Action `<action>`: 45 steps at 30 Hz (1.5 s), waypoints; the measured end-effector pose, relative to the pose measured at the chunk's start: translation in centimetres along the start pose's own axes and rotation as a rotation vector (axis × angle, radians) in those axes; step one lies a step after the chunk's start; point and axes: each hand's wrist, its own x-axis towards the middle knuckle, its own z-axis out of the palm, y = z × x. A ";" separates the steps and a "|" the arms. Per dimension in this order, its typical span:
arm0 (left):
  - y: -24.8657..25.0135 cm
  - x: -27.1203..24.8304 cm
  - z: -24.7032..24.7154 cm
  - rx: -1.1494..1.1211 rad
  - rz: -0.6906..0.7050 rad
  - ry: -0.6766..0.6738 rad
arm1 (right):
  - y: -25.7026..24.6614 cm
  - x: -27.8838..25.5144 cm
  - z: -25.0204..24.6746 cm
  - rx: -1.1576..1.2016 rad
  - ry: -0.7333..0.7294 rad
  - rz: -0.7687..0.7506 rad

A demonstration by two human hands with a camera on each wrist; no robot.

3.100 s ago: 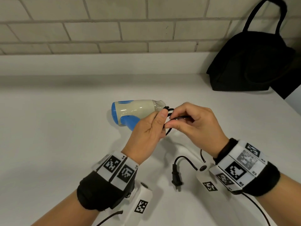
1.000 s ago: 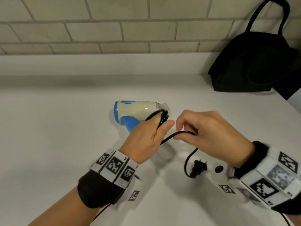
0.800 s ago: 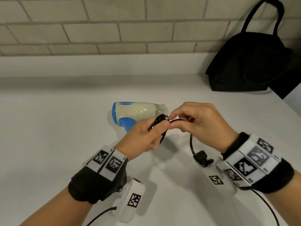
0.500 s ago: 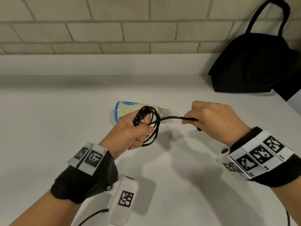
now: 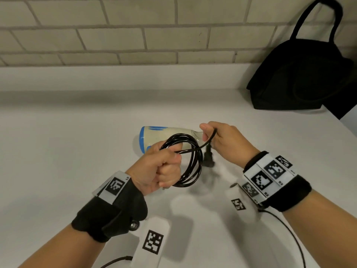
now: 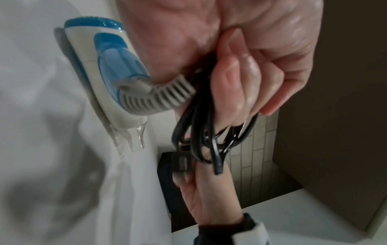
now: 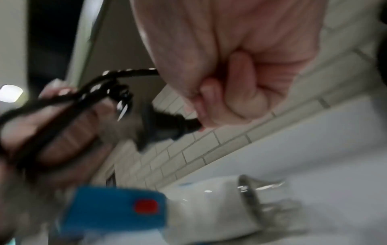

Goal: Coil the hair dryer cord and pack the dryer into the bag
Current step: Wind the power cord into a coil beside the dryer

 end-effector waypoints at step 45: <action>-2.7 1.1 2.0 0.274 0.044 0.336 | 0.5 -2.7 2.4 0.843 -0.286 0.113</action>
